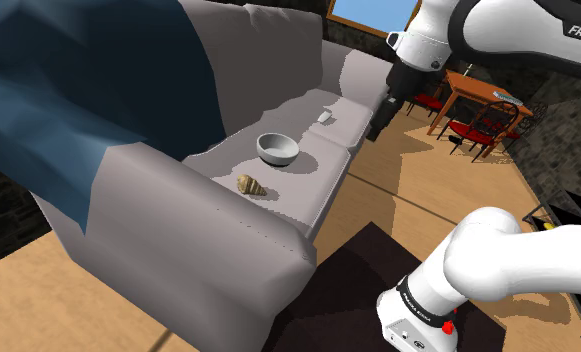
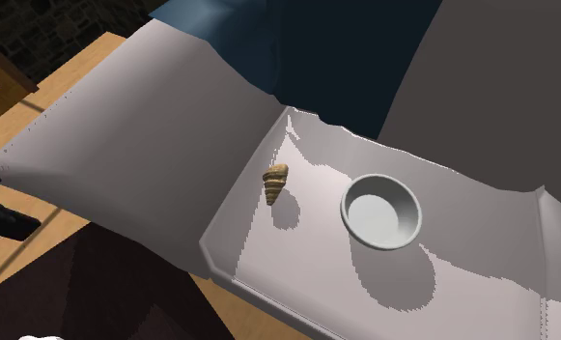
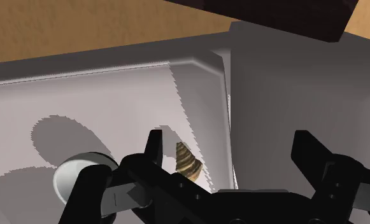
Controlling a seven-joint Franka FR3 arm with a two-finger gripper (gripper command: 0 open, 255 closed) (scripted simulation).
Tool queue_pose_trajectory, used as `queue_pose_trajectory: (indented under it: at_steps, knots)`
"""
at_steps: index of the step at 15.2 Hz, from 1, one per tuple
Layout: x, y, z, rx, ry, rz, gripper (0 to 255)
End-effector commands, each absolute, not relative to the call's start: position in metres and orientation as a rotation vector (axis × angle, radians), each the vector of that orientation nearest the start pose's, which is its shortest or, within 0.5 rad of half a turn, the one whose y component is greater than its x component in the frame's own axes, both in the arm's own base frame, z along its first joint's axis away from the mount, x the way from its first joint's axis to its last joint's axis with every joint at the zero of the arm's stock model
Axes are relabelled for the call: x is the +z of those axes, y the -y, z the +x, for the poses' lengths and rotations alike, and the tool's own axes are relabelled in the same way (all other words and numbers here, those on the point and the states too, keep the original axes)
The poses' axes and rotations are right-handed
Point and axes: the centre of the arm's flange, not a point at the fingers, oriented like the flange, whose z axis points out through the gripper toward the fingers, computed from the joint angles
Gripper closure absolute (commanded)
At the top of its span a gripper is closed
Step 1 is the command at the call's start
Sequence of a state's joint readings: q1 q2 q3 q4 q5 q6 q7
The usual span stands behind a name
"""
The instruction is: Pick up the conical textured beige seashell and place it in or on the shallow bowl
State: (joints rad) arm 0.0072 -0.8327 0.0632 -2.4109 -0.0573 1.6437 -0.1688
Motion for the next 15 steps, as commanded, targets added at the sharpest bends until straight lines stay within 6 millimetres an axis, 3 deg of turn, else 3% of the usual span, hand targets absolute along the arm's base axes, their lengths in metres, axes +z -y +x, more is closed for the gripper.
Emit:
queue_pose_trajectory:
  at_steps: [1,15]
  knots:
    - [0.585,-0.021,0.301,-0.094,0.360,-3.228,0]
    - [0.427,0.013,0.379,-0.275,0.561,-3.145,0]
